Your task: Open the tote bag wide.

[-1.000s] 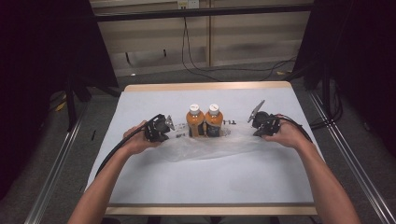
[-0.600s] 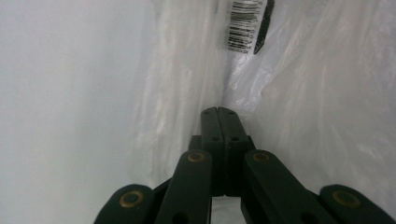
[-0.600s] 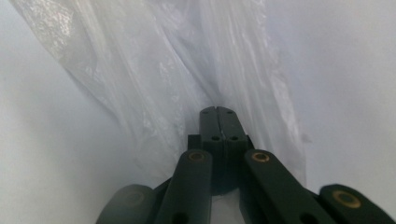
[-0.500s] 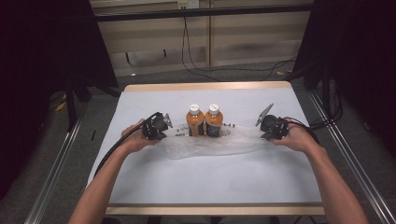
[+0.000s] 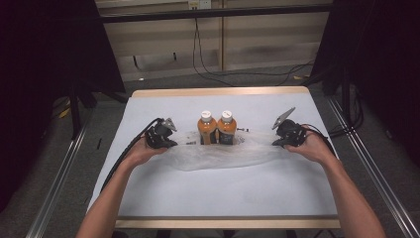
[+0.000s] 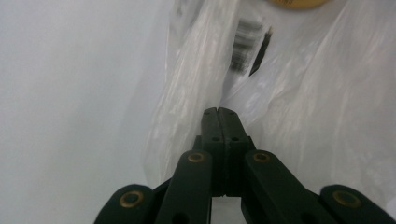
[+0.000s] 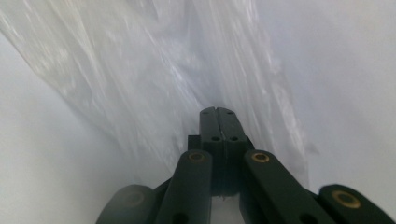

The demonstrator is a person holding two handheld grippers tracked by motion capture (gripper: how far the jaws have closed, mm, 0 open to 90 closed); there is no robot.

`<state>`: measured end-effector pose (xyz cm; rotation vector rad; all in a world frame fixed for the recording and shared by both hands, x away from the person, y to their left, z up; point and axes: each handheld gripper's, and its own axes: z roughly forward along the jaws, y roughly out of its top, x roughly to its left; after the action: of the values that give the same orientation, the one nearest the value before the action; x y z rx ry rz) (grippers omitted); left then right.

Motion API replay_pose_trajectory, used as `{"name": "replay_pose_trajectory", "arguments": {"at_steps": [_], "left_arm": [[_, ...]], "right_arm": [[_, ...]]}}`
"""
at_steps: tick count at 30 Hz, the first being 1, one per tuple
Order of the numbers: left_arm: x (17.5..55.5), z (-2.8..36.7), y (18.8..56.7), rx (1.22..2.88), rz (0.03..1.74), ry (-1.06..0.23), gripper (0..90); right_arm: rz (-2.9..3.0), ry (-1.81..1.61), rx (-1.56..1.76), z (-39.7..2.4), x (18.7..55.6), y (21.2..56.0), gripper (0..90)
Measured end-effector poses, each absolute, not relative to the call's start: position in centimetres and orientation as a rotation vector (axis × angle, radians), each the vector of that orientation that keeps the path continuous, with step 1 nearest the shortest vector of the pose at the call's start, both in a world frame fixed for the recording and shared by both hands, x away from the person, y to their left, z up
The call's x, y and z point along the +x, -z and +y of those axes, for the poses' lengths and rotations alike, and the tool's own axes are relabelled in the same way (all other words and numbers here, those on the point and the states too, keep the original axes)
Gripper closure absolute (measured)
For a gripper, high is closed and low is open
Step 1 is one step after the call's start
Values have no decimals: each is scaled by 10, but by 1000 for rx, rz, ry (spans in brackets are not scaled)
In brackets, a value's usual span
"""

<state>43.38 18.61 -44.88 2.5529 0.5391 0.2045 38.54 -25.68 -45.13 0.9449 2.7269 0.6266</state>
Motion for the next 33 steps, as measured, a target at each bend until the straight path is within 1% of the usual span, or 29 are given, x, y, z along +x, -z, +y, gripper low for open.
{"name": "replay_pose_trajectory", "arguments": {"at_steps": [2, 7, 9, 13, 19, 26, 28, 33], "left_arm": [[432, 188, 442, 2475, 556, -179, 900], [425, 186, 426, 2410, 512, -192, 900], [419, 184, 421, 2360, 502, -176, 900], [407, 176, 412, 2276, 475, -187, 900], [395, 159, 410, 2169, 453, -130, 900], [390, 134, 426, 2196, 426, -104, 900], [389, 129, 428, 2215, 432, -117, 900], [383, 110, 427, 2248, 357, -105, 900]], "right_arm": [[2714, -705, 948, -256, 385, 447, 900], [2673, -865, 924, -253, 383, 438, 900], [2651, -931, 914, -252, 381, 433, 900], [2605, -1052, 902, -249, 379, 423, 900], [2593, -1115, 865, -233, 384, 414, 900], [2632, -1110, 829, -201, 400, 414, 900], [2644, -1092, 821, -196, 405, 416, 900], [2691, -1038, 826, -182, 418, 424, 900]]}}
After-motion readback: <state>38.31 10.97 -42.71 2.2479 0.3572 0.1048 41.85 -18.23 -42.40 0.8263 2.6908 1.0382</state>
